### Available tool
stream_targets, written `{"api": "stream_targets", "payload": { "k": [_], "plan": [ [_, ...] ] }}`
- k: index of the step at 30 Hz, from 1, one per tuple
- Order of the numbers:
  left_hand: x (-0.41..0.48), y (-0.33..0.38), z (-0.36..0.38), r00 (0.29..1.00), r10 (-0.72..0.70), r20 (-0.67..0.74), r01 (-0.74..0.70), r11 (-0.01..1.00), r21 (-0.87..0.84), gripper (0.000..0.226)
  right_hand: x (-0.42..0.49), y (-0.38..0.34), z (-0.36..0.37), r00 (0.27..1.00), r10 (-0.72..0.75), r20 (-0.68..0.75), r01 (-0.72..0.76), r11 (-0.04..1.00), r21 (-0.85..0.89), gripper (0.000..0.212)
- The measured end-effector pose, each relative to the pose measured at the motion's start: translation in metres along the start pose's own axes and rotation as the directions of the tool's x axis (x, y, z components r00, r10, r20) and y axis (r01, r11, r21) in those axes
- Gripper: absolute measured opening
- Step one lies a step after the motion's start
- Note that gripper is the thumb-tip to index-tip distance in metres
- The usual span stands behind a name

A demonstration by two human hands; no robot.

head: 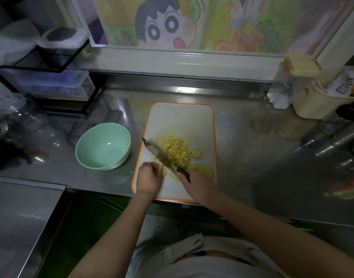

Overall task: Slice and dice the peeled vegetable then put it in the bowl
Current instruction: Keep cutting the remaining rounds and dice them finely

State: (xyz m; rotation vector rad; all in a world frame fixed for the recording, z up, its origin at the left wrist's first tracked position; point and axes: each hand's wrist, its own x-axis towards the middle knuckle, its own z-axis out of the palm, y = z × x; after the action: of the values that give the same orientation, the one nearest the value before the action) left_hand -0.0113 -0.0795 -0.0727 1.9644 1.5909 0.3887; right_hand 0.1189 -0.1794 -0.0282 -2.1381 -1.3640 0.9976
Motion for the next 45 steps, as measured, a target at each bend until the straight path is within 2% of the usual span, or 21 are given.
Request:
{"api": "stream_targets", "payload": {
  "k": [4, 11, 18, 27, 31, 37, 41, 45],
  "plan": [
    [0.001, 0.002, 0.000, 1.000, 0.005, -0.017, -0.005, 1.000, 0.029, 0.011, 0.007, -0.004, 0.004, 1.000, 0.003, 0.025, -0.004, 0.999, 0.034, 0.047],
    [0.004, 0.002, 0.003, 1.000, -0.030, -0.009, 0.030, 0.999, 0.023, 0.015, 0.019, -0.009, 0.004, 0.999, -0.017, 0.034, 0.020, 0.996, -0.083, 0.046],
    [0.007, 0.003, 0.003, 0.998, -0.058, -0.009, 0.058, 0.998, 0.000, 0.012, 0.025, -0.012, 0.002, 0.995, 0.029, 0.093, -0.019, 0.994, -0.108, 0.046],
    [0.009, 0.004, 0.000, 0.999, -0.054, -0.005, 0.054, 0.999, 0.004, 0.012, 0.027, -0.016, 0.004, 0.996, 0.023, 0.091, -0.006, 0.982, -0.187, 0.047],
    [0.010, 0.001, 0.002, 0.999, -0.048, 0.002, 0.048, 0.999, 0.013, 0.011, 0.027, -0.014, 0.009, 0.998, 0.010, 0.055, 0.001, 0.983, -0.185, 0.047],
    [0.011, -0.002, 0.001, 1.000, -0.016, 0.022, 0.015, 1.000, 0.020, 0.010, 0.032, -0.012, 0.009, 0.997, 0.020, 0.075, -0.010, 0.991, -0.135, 0.042],
    [0.009, -0.006, 0.000, 0.999, 0.027, 0.039, -0.027, 1.000, 0.008, 0.006, 0.041, -0.005, 0.007, 0.994, 0.045, 0.102, -0.036, 0.995, -0.092, 0.048],
    [0.008, -0.010, -0.002, 0.996, 0.055, 0.063, -0.055, 0.998, 0.003, 0.015, 0.045, -0.001, 0.000, 0.989, 0.029, 0.144, -0.019, 0.997, -0.070, 0.046]
  ]
}}
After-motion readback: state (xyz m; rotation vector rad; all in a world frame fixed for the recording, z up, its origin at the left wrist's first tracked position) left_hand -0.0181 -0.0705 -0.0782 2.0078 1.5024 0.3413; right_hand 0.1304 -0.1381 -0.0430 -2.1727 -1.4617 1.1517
